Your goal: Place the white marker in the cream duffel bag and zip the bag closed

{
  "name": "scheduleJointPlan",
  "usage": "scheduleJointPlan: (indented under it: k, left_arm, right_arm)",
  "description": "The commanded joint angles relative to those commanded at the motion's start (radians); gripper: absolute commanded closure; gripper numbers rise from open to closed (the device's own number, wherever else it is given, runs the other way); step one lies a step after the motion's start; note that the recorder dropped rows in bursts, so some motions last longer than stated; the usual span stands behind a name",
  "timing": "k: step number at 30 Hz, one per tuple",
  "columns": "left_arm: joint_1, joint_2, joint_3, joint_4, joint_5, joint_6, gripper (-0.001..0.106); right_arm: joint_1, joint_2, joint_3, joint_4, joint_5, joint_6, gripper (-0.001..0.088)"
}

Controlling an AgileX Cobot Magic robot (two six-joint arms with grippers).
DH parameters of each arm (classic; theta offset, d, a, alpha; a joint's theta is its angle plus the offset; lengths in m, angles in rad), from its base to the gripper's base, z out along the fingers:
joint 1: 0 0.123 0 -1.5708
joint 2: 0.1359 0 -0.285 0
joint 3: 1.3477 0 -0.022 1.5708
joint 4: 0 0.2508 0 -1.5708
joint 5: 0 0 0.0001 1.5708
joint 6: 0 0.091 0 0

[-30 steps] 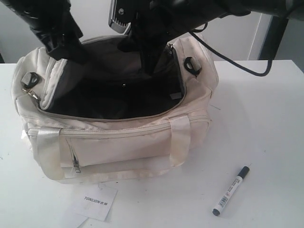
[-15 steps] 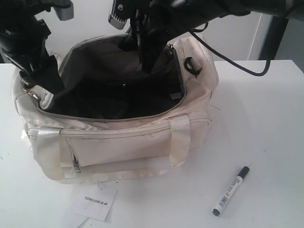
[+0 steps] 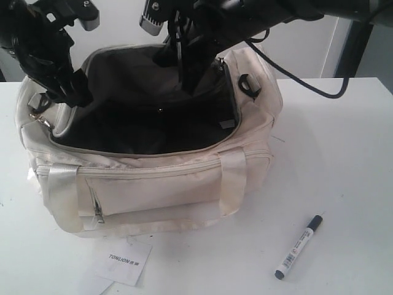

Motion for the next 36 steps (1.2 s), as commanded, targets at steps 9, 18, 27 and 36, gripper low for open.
scheduleJointPlan:
  k: [9, 18, 27, 36]
  left_arm:
    - [0.0, -0.007, -0.019, 0.007, -0.017, -0.009, 0.105]
    - [0.0, -0.026, -0.068, 0.007, -0.071, -0.011, 0.105]
    - [0.0, -0.026, -0.068, 0.007, -0.093, -0.06, 0.105]
    - [0.0, -0.026, -0.068, 0.007, -0.09, -0.079, 0.105]
  right_arm:
    - [0.0, 0.0, 0.0, -0.113, 0.014, 0.16, 0.083]
    - [0.0, -0.025, 0.0, -0.11, 0.29, 0.434, 0.036]
    - [0.005, -0.058, 0.0, 0.047, 0.571, 0.567, 0.0381]
    - [0.063, -0.023, -0.001, 0.108, 0.51, 0.335, 0.0381]
